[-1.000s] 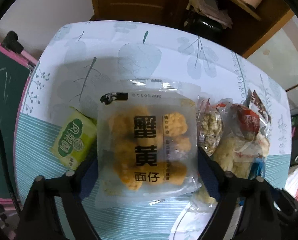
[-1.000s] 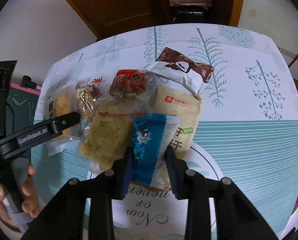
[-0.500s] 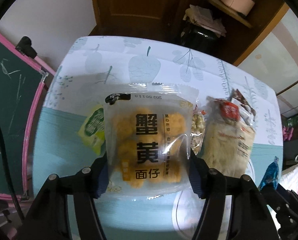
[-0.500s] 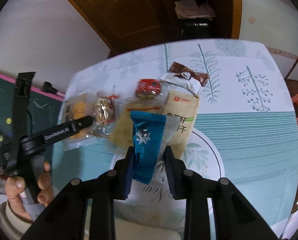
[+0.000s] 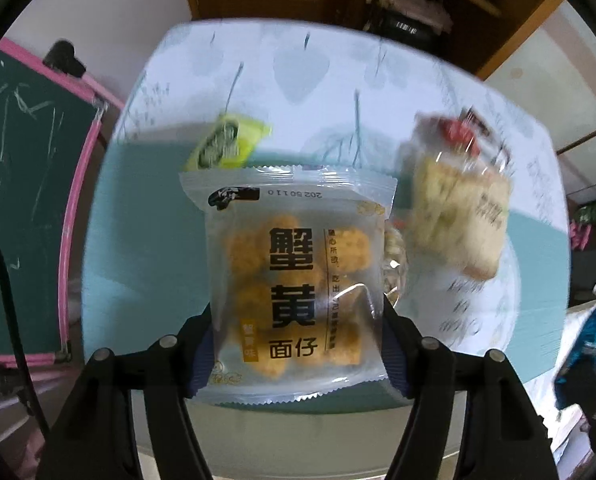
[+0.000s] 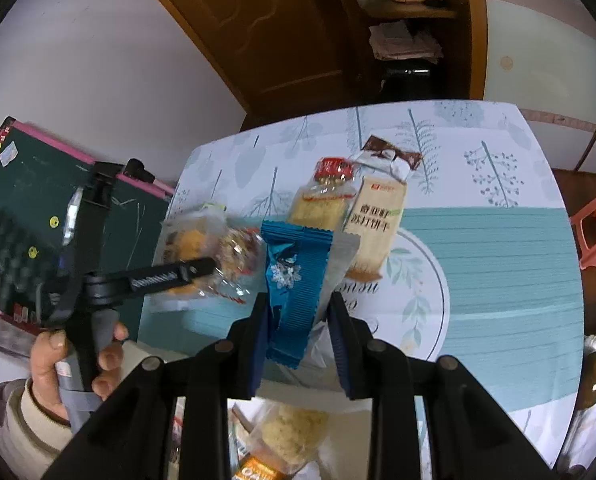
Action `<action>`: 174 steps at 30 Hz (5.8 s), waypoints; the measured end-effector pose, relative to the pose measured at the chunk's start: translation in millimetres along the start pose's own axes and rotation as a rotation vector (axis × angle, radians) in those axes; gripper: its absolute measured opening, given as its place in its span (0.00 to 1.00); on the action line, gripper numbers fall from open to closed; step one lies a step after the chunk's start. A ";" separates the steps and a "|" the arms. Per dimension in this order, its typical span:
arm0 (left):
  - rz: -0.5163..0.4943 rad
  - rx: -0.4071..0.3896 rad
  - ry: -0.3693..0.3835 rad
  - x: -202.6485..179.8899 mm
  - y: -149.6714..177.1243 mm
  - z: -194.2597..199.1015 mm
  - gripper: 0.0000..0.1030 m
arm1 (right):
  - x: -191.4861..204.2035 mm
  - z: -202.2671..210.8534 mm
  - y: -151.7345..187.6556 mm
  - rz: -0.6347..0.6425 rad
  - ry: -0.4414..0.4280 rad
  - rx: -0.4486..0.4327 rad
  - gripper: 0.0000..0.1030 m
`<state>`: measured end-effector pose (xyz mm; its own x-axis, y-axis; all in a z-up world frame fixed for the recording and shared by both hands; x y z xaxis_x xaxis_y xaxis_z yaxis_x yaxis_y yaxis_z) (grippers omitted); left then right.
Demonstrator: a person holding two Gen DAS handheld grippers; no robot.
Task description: Organize snacks
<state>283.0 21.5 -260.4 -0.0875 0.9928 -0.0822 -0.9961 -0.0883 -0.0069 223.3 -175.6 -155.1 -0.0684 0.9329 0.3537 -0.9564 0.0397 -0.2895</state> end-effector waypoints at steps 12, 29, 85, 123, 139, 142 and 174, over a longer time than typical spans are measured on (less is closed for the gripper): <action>-0.001 -0.018 0.011 6.1 13.4 4.0 0.67 | 3.9 -9.1 19.7 0.007 -0.015 0.039 0.28; -0.268 -0.437 0.151 -19.4 127.7 253.5 0.68 | 76.4 111.1 59.8 0.148 -0.116 -0.131 0.28; -0.296 -0.551 0.040 1.0 268.4 135.2 0.95 | 41.9 48.5 200.9 0.072 0.085 -0.090 0.67; -0.344 -0.736 -0.031 -33.8 138.7 267.2 0.95 | 50.7 143.5 80.2 0.203 0.203 -0.350 0.67; -0.324 -0.563 -0.082 -69.3 13.2 224.8 0.95 | 13.6 126.4 -48.3 0.173 0.351 -0.292 0.67; -0.283 -0.421 -0.046 -62.6 -0.2 168.3 0.95 | -3.6 91.2 -56.1 0.150 0.344 -0.212 0.66; -0.036 0.118 -0.006 -47.3 -16.3 -77.1 0.81 | -65.3 -136.6 -72.5 -0.073 0.233 0.161 0.65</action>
<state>304.5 -30.3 -333.3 -0.0517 0.9956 -0.0776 -0.9933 -0.0432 0.1076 335.9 -190.5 -278.7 0.0516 0.9874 0.1494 -0.9904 0.0697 -0.1192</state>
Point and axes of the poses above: each gripper's, at about its wrist camera, not at the fingertips, and z roughly against the way its jaws point, x to its left, y to its underside, the point moved 7 cm from there along -z, roughly the way its jaws point, and after that the axes turned 7 degrees about x, right-handed, at the moved point
